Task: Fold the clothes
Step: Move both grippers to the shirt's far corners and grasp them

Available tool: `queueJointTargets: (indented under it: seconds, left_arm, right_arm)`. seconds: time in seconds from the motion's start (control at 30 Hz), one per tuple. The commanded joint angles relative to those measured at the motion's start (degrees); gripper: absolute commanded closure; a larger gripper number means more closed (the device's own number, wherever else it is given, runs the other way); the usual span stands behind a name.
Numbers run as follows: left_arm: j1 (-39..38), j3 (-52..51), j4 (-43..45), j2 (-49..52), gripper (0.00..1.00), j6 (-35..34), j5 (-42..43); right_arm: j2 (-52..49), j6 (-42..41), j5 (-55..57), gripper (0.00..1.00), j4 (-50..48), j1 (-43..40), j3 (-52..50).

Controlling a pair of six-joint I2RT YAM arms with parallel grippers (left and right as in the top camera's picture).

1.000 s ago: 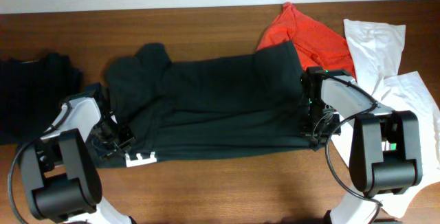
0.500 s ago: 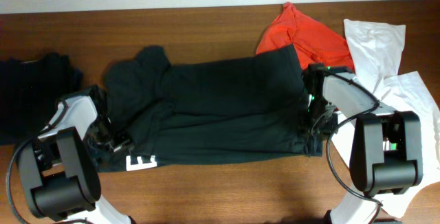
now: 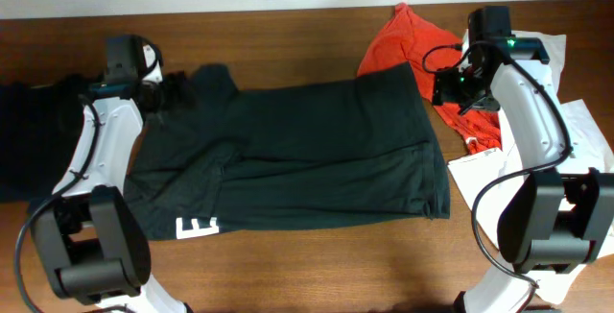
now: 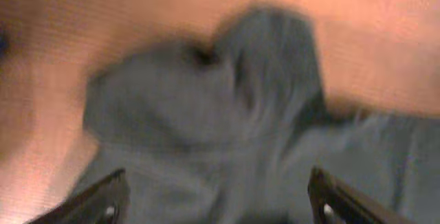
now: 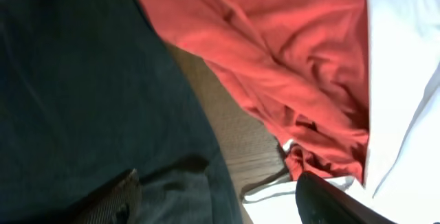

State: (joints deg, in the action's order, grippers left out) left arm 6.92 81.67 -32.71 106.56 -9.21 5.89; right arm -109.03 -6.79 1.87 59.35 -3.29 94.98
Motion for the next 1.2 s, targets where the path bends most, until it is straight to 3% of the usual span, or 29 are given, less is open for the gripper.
queueJointTargets:
  seconds: [0.0, 0.17, 0.27, 0.33, 0.4, 0.43, 0.5, 0.53, 0.77, 0.87, 1.17]
  left_arm:
    - [0.3, 0.4, 9.1, 5.1, 0.18, 1.2, 1.0]
    - [0.0, 0.4, 23.3, 13.0, 0.19, 1.2, 1.5]
    - [0.0, 0.4, 25.2, 16.3, 0.22, 1.2, 1.4]
    - [0.0, 0.4, 25.2, 17.2, 0.30, 1.2, 1.4]
    - [0.0, 0.4, 25.2, 17.4, 0.57, 1.2, 1.4]
    - [0.0, 0.4, 25.2, 17.4, 0.78, 1.2, 1.4]
    - [0.0, 0.6, 23.9, 17.4, 0.97, 0.7, 1.4]
    - [0.0, 1.2, 22.7, 17.4, 1.00, -0.4, 1.5]
    - [0.0, 7.1, 10.4, 15.0, 0.99, -1.3, 2.3]
    - [0.0, 7.1, 5.9, 14.5, 1.00, -5.0, 2.3]
    - [-0.2, 7.1, 3.5, 14.5, 0.99, -5.3, 2.3]
  right_arm:
    - [0.2, 2.1, 0.2, 0.23, -2.1, 0.2, 1.1]
    - [0.2, 2.1, 0.2, 0.23, -3.3, 0.2, 1.1]
    - [0.2, 2.1, 0.2, 0.23, -3.3, 0.2, 1.1]
    - [0.2, 2.1, 0.2, 0.23, -3.3, 0.2, 1.1]
    - [0.2, 2.1, 0.2, 0.23, -3.7, 0.2, 1.1]
    - [0.2, 2.1, 0.2, 0.23, -4.2, 0.2, 1.1]
    - [0.2, 2.1, 0.2, 0.23, -5.6, 0.2, 1.1]
    - [0.2, 2.1, 0.0, 0.24, -6.1, 0.2, 1.1]
    - [-2.8, 9.2, -9.2, 0.25, -11.3, 0.3, 1.1]
    - [-6.2, 9.1, -10.9, 0.27, -19.9, 0.5, 1.1]
    - [-18.0, 7.8, -11.1, 0.36, -41.3, 4.2, 1.1]
